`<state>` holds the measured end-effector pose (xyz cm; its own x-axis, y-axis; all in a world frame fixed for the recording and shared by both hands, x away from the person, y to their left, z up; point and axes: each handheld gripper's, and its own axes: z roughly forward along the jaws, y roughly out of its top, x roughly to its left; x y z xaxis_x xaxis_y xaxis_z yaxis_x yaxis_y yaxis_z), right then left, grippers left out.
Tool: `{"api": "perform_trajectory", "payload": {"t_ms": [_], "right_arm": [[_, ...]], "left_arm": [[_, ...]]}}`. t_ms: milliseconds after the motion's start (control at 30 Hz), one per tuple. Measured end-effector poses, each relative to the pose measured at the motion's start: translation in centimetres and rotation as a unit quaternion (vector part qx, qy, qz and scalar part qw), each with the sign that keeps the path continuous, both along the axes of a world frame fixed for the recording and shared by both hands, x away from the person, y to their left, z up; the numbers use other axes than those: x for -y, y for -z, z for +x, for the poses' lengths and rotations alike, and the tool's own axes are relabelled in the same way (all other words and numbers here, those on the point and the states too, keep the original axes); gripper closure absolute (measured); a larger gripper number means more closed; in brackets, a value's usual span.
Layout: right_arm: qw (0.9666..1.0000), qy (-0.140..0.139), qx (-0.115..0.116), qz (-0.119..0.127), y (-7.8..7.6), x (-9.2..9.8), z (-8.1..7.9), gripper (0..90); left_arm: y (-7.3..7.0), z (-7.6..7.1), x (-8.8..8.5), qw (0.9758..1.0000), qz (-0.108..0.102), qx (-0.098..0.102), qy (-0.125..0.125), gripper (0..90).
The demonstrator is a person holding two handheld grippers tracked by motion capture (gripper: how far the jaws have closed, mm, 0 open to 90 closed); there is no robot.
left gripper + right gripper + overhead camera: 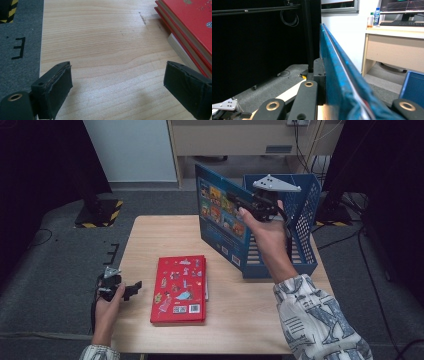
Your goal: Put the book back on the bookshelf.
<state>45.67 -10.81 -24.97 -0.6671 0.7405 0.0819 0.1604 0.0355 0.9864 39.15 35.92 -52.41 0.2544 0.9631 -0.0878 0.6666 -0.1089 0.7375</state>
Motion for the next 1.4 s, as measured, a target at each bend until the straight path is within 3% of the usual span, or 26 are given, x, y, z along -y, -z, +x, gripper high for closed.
{"api": "perform_trajectory", "payload": {"t_ms": [500, 1000, 1200, 1400], "right_arm": [[0.9998, 0.021, 0.006, 0.002, -1.0, 2.3, -0.8, 82.2], [0.9999, 0.013, 0.003, -0.009, -1.6, 4.1, -2.1, 82.2], [0.9999, 0.016, -0.004, -0.001, -1.4, 5.6, -2.6, 82.2], [0.9997, 0.021, -0.004, -0.008, -1.5, 7.2, -3.1, 82.2]], "left_arm": [[0.2, 0.0, 0.0, 0.9999, 0.009, -0.008, 0.000, 7.8], [0.2, 0.1, 0.0, 0.9998, 0.013, -0.012, 0.001, 7.9], [0.2, 0.1, -0.1, 0.9998, 0.014, -0.013, -0.001, 7.8], [0.3, 0.1, 0.0, 0.9998, 0.016, -0.013, 0.002, 7.9]]}}
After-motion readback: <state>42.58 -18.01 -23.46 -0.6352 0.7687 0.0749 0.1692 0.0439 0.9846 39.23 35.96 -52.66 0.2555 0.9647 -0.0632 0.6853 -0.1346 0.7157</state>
